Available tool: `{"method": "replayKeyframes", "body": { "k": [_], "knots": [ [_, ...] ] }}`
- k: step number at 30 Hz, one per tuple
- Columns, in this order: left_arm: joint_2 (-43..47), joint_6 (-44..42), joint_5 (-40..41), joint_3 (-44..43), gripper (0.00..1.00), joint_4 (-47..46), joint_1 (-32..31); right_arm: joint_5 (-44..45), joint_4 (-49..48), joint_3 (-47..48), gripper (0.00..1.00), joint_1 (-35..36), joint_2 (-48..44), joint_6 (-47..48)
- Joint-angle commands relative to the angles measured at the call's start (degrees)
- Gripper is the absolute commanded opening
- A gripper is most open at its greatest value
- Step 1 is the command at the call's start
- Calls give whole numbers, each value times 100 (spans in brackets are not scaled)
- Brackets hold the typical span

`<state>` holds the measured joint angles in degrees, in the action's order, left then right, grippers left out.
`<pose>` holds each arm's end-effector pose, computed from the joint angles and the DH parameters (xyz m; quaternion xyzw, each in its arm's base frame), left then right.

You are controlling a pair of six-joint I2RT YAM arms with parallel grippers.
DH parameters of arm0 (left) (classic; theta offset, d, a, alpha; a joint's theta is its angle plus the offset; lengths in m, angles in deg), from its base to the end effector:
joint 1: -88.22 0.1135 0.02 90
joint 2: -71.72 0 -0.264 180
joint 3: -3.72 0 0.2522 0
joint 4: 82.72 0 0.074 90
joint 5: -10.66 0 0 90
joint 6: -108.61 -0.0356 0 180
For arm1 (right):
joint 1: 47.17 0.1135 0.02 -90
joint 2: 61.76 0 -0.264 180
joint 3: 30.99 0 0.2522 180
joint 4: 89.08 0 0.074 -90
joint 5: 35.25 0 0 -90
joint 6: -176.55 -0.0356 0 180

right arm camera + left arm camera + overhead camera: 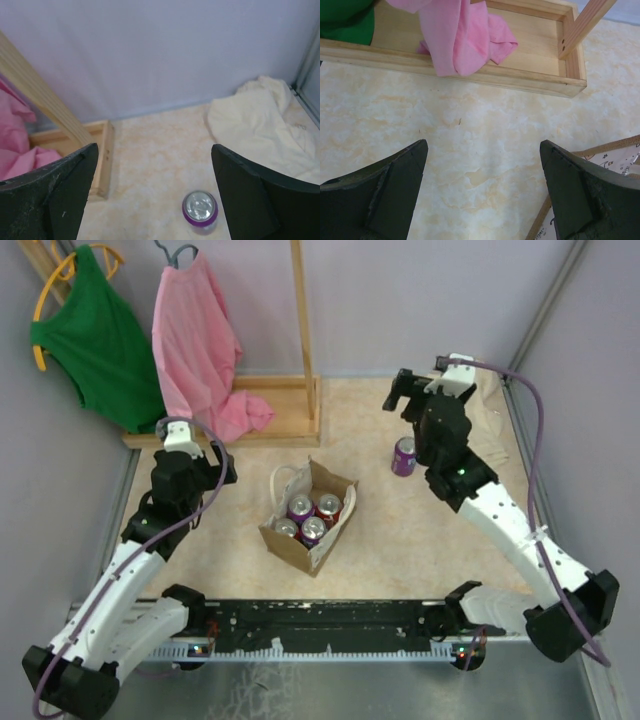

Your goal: Take the beverage out of the canvas bag

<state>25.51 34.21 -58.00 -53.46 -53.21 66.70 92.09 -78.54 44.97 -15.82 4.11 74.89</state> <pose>0.1782 -0.0564 0.3180 -0.0668 0.8023 -0.0402 0.5919 0.2356 0.1182 0.3978 0.1072 0.7012 0.0332 0.7041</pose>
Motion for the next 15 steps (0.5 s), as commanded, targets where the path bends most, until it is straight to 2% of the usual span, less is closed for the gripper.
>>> {"method": "replayKeyframes", "body": {
  "k": [1, 6, 12, 15],
  "knots": [
    [-5, 18, -54, 5, 100, -193, -18, -944, 1017, 779, 90, 144, -125, 209],
    [-45, 23, -153, -23, 100, -187, -17, -915, 1918, 1252, 80, 943, 212, 300],
    [14, 30, -147, 57, 100, -177, -20, -573, 2543, 1421, 78, 2252, 793, 410],
    [21, 55, -181, 122, 100, -244, -18, -816, 2681, 1452, 76, 2511, 1099, 244]
  ]
}}
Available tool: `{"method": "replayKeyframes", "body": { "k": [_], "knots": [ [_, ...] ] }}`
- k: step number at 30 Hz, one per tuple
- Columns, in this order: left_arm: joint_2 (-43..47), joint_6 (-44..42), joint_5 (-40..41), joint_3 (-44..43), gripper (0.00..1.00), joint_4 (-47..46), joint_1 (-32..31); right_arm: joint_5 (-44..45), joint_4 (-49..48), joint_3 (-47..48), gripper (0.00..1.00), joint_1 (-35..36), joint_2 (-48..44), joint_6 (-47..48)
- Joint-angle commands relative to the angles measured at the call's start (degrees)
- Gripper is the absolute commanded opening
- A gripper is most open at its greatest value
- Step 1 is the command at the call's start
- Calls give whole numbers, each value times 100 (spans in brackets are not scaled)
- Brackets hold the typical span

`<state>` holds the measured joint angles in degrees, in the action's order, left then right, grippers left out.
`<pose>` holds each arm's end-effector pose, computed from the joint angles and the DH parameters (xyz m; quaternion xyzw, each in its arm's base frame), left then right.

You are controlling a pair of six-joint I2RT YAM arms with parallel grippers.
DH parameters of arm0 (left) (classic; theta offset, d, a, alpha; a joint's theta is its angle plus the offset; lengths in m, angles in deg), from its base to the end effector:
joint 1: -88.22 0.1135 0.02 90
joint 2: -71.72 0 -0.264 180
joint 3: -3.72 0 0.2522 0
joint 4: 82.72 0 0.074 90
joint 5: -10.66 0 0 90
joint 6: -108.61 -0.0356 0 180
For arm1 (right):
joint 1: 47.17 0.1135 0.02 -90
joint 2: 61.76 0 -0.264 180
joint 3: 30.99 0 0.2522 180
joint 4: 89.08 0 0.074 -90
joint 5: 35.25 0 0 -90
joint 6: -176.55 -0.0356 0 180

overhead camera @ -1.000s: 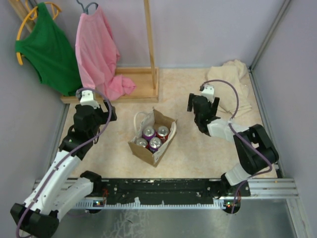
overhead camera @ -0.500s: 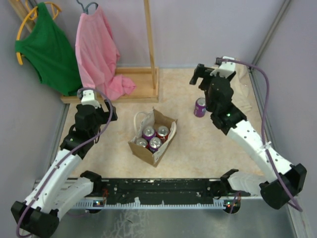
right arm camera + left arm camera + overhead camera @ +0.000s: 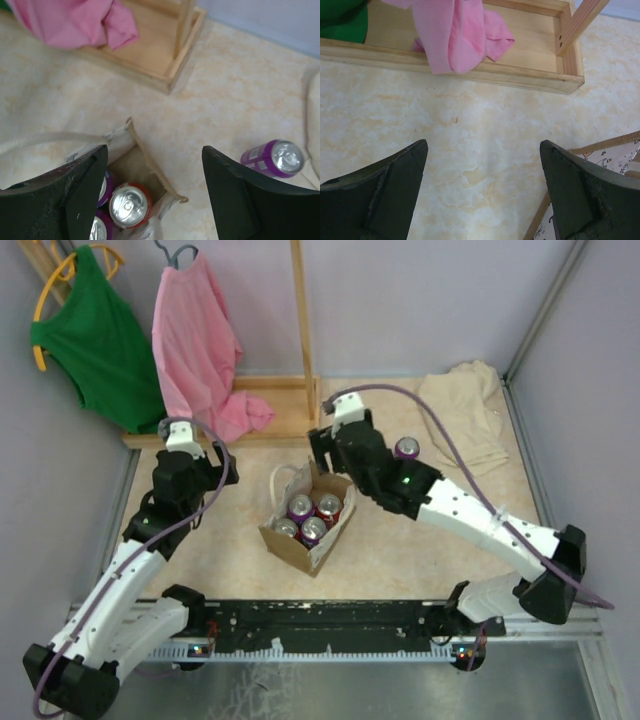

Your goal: Take the beverage out of the canvas bag

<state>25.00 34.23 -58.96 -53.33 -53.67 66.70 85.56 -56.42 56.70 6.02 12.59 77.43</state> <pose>0.1802 -0.0577 0.3165 -0.0618 0.8041 -0.0463 0.5894 0.1901 0.2236 0.3913 -0.1526 0.7866 0.1031 0.5893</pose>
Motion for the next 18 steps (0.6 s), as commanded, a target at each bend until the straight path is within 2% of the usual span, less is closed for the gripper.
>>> {"method": "replayKeyframes", "body": {
  "k": [1, 12, 18],
  "knots": [
    [66, 66, -101, 121, 100, -213, -18, -344, 515, 287, 74, 336, 347, -85],
    [128, 120, -67, 211, 100, -235, -16, -1429, 951, -72, 70, 387, 1112, -399],
    [98, 139, -147, 242, 100, -252, -18, -1677, 955, -239, 68, 403, 1372, -529]
  ]
}}
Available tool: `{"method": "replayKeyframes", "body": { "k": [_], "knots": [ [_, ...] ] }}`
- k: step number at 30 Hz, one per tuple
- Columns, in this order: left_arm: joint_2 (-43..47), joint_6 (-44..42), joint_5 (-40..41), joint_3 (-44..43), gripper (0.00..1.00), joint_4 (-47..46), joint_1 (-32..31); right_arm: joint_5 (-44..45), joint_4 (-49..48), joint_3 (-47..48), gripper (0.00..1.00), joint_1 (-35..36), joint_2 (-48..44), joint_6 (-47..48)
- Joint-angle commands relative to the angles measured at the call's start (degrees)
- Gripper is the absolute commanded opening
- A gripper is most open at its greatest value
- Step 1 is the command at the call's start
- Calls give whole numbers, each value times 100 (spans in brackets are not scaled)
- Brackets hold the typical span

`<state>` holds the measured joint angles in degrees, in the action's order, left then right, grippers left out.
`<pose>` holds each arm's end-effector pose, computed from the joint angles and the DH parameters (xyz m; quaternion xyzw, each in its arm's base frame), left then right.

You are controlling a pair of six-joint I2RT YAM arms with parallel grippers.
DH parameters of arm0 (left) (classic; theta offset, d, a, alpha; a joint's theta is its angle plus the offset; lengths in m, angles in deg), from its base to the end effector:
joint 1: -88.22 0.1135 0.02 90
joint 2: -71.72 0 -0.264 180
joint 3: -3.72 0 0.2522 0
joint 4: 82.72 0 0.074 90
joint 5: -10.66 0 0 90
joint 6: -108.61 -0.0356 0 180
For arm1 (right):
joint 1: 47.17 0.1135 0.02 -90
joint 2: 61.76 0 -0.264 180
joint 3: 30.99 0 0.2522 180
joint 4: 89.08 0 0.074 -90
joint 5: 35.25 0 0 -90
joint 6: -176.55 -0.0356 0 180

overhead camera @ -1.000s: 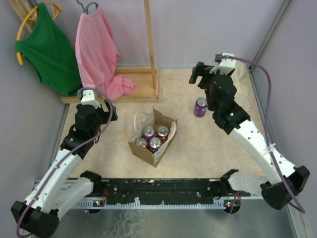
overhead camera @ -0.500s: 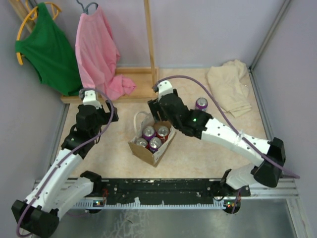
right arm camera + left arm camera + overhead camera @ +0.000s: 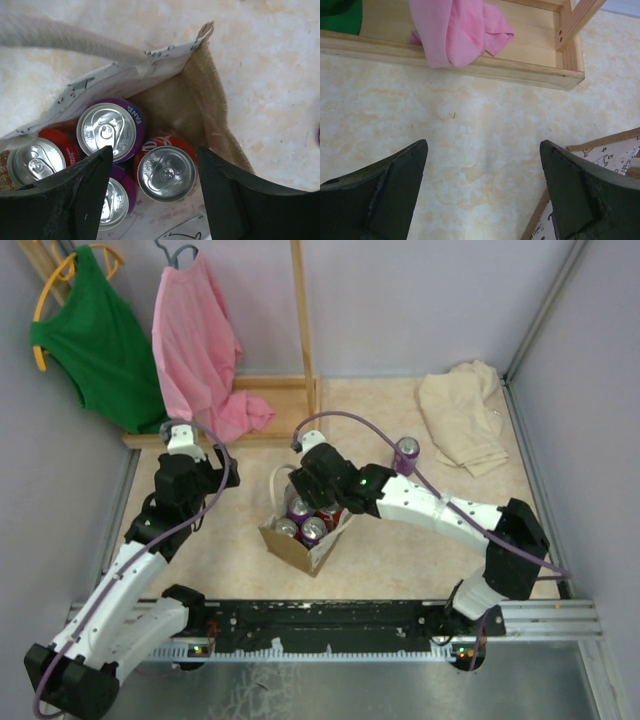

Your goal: Take the beverage out of the canvas bag

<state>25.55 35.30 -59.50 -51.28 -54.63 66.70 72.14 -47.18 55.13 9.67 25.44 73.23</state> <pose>0.1792 -0.0577 0.3072 -0.0658 0.8067 -0.0539 0.5848 0.1939 0.2773 0.2988 -0.2800 0.8642 0.1132 0.4024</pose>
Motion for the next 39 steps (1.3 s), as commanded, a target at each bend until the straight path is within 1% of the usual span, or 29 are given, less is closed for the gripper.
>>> {"method": "replayKeyframes", "body": {
  "k": [1, 10, 14, 19, 23, 31, 37, 39],
  "knots": [
    [39, 31, -96, 41, 100, -158, -14, -341, 60, -122, 68, 38, 105, -128],
    [11, 49, -116, 54, 100, -162, -18, -71, 474, -472, 68, 38, 175, -389],
    [25, 77, -147, 80, 100, -167, -19, -9, 448, -605, 68, 38, 148, -480],
    [41, 67, -140, 71, 100, -122, -14, 286, 535, -569, 69, 43, 140, -663],
    [52, 73, -145, 92, 100, -132, -17, 333, 488, -556, 70, 38, 50, -673],
    [71, 91, -129, 100, 100, -153, -17, 271, 758, -470, 70, 40, 433, -696],
    [96, 114, -147, 89, 100, -158, -19, 33, 664, -537, 69, 38, 703, -733],
    [96, 116, -147, 78, 100, -134, -17, -19, 622, -538, 69, 38, 1009, -729]
  ]
}}
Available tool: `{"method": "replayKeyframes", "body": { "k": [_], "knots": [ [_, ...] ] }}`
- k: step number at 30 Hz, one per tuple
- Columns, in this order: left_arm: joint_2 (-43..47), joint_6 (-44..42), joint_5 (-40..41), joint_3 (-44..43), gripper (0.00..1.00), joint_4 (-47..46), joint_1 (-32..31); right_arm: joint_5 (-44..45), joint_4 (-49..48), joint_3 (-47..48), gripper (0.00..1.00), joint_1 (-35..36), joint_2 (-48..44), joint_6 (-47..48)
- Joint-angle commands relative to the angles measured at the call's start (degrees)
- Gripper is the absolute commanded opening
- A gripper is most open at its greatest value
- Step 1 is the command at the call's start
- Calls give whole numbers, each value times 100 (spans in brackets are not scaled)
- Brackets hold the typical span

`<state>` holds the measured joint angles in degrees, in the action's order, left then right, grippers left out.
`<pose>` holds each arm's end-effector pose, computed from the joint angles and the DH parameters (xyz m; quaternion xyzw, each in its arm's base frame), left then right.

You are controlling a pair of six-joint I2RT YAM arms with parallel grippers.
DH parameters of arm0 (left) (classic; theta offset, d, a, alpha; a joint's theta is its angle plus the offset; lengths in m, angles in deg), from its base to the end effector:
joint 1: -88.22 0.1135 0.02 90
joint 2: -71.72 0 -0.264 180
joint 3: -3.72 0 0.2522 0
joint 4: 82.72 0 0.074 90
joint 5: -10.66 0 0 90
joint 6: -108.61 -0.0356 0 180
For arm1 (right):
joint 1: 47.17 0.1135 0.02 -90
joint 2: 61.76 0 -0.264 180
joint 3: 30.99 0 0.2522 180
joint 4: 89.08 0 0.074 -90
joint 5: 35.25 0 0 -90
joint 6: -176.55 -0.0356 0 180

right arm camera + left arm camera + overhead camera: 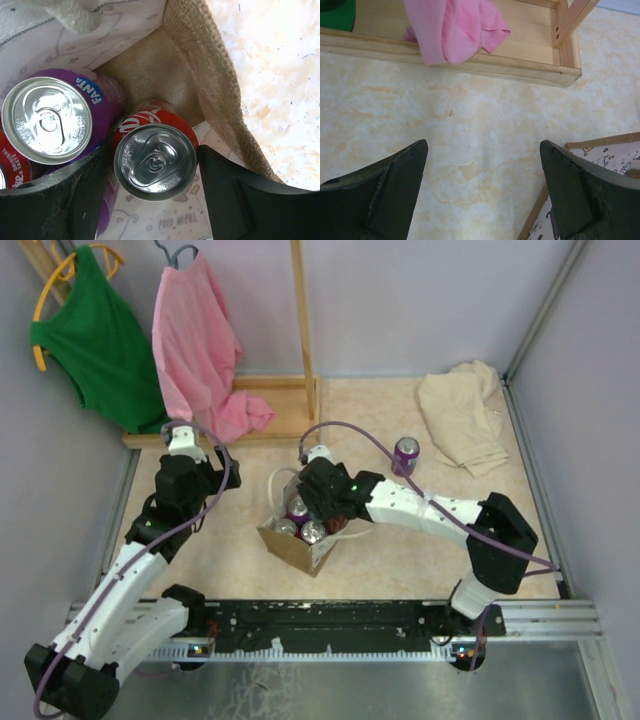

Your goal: Take the beverage out of the canvas bag

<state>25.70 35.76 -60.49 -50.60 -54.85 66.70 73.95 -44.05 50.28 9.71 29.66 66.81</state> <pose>0.1788 -0.0582 0.3038 -0.0636 0.8090 -0.0621 0.5811 0.1935 0.2752 0.2446 -0.2523 0.9077 0.0580 0.3301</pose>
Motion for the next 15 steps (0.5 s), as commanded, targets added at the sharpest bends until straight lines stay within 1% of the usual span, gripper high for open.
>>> {"method": "replayKeyframes", "body": {
  "k": [1, 7, 11, 15],
  "knots": [
    [84, 70, -48, 8, 100, -110, -15, -243, 279, -48, 69, 33, 672, -76],
    [76, 78, -20, 26, 100, -103, -18, -408, 210, 50, 68, 33, 1102, -55],
    [37, 68, -2, 6, 100, -101, -15, -487, 222, 26, 72, 33, 1146, -124],
    [52, 78, -13, 5, 100, -95, -17, -509, 348, -36, 72, 36, 1090, -224]
  ]
}}
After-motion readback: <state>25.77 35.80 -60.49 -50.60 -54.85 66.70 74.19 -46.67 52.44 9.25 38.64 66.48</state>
